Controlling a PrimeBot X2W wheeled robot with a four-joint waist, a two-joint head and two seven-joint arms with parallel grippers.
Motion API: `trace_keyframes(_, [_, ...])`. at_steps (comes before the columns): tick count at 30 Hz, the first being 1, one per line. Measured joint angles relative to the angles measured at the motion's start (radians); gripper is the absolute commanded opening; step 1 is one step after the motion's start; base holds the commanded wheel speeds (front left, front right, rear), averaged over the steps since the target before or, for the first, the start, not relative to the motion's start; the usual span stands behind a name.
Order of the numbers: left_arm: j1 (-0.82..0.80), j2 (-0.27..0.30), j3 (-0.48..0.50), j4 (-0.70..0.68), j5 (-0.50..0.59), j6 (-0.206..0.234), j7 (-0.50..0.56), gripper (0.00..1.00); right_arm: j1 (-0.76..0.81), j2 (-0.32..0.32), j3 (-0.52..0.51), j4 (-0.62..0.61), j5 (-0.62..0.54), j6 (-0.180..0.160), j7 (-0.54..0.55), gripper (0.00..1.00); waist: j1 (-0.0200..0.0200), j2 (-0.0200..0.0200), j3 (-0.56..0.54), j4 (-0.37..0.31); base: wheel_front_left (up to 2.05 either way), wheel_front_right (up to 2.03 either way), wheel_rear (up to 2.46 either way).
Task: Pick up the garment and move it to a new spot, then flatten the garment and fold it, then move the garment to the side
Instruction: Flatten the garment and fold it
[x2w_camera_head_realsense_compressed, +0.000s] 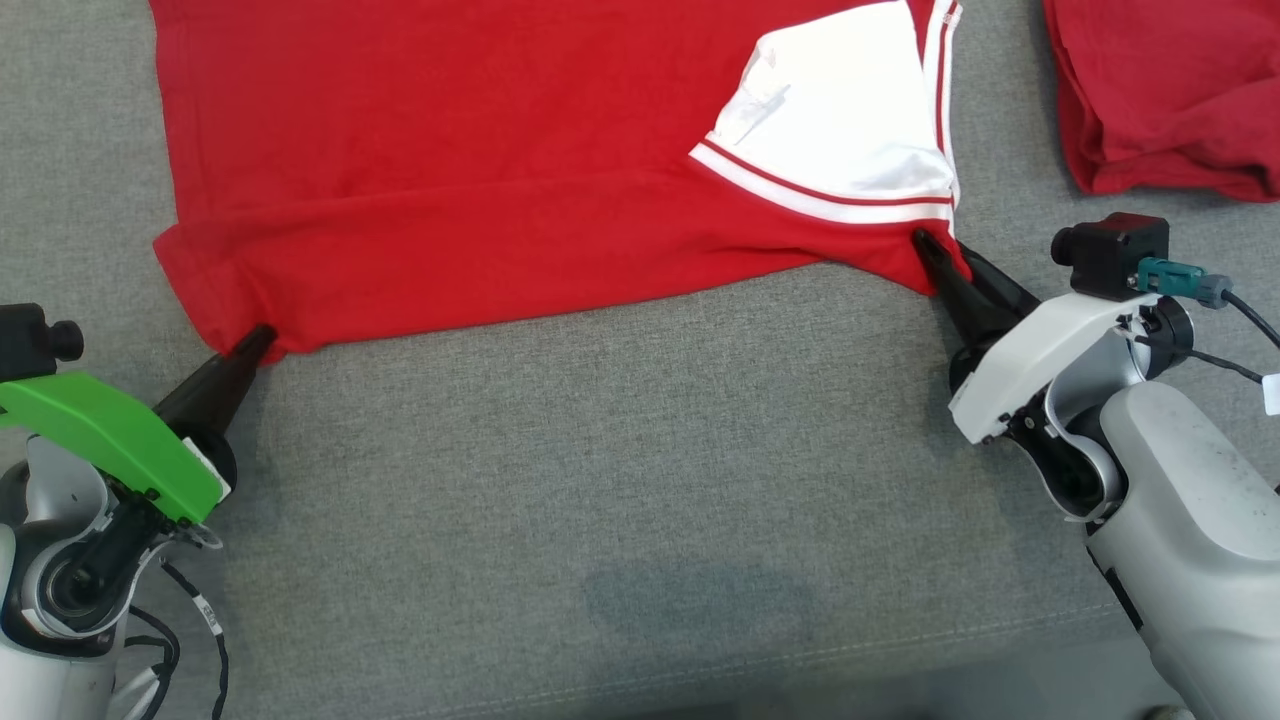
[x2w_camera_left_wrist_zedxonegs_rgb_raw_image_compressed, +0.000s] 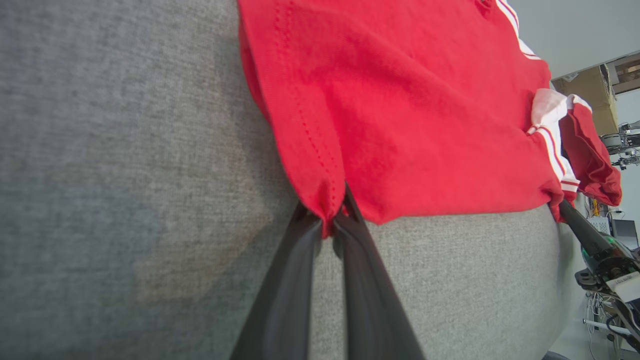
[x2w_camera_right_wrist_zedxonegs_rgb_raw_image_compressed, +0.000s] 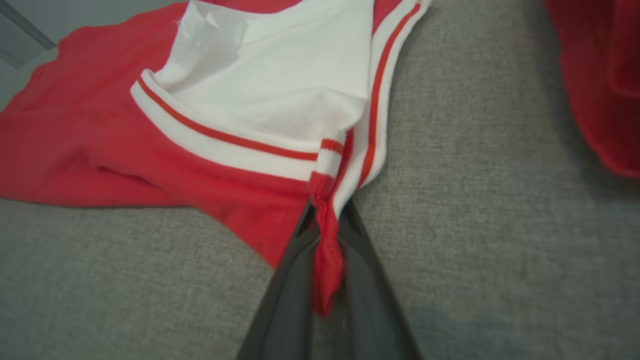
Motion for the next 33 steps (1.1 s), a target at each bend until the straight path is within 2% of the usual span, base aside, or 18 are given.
trace_keyframes(9, [0.019,0.013,0.022,0.005,-0.051,-0.016,0.037,0.0,0.055,-0.029,-0.004,-0.01,0.066,0.01,0.027,0.0,0.0,0.0,-0.048,0.002,0.0,0.0,0.0])
trace_keyframes(19, [0.201,0.072,0.061,-0.09,-0.123,-0.015,0.105,0.0,0.242,-0.102,-0.017,-0.114,0.131,0.013,0.097,0.0,0.0,0.0,-0.13,-0.003,0.0,0.0,0.0])
trace_keyframes(20, [0.218,0.071,0.058,-0.101,-0.127,-0.012,0.112,0.0,0.258,-0.11,-0.023,-0.125,0.132,0.013,0.099,0.12,-0.0001,0.0,-0.132,-0.002,0.0,0.0,0.0])
trace_keyframes(21, [0.233,0.068,0.058,-0.108,-0.133,-0.005,0.114,0.0,0.27,-0.117,-0.029,-0.135,0.132,0.012,0.103,0.31,-0.0001,0.0,-0.131,-0.002,0.0,0.0,0.0])
trace_keyframes(22, [0.242,0.065,0.057,-0.109,-0.136,0.002,0.115,0.05,0.276,-0.123,-0.032,-0.143,0.132,0.009,0.106,0.38,-0.0001,0.0,-0.128,-0.001,0.0,0.0,0.0])
trace_keyframes(23, [0.248,0.065,0.055,-0.112,-0.138,0.005,0.12,0.26,0.276,-0.13,-0.032,-0.15,0.131,0.009,0.114,0.56,0.0,0.0,-0.124,0.0,0.0,0.0,0.0])
trace_keyframes(24, [0.254,0.065,0.053,-0.119,-0.138,0.011,0.123,0.39,0.275,-0.136,-0.034,-0.16,0.13,0.008,0.118,0.8,-0.0001,0.0,-0.119,0.002,0.0,0.0,0.0])
trace_keyframes(25, [0.258,0.065,0.05,-0.125,-0.138,0.014,0.125,0.64,0.275,-0.141,-0.034,-0.172,0.13,0.007,0.125,1.0,-0.0001,0.0,-0.113,0.003,0.0,0.0,0.0])
trace_keyframes(26, [0.264,0.065,0.047,-0.133,-0.138,0.017,0.132,0.86,0.274,-0.144,-0.034,-0.185,0.129,0.006,0.129,1.0,-0.0001,0.0,-0.107,0.004,0.0,0.0,0.0])
trace_keyframes(27, [0.27,0.065,0.045,-0.139,-0.137,0.019,0.132,1.0,0.273,-0.144,-0.033,-0.201,0.128,0.0,0.135,1.0,0.0,0.0,-0.1,0.004,0.0,0.0,0.0])
trace_keyframes(30, [0.286,0.094,0.05,-0.166,-0.111,0.023,0.132,1.0,0.268,-0.153,-0.033,-0.252,0.124,-0.002,0.149,1.0,0.0,0.0,-0.08,0.004,0.0,0.0,0.0])
trace_keyframes(33, [0.293,0.173,0.088,-0.199,-0.047,0.029,0.126,1.0,0.232,-0.183,-0.052,-0.319,0.103,-0.011,0.155,1.0,0.0,0.0,-0.058,0.002,0.0,0.0,0.0])
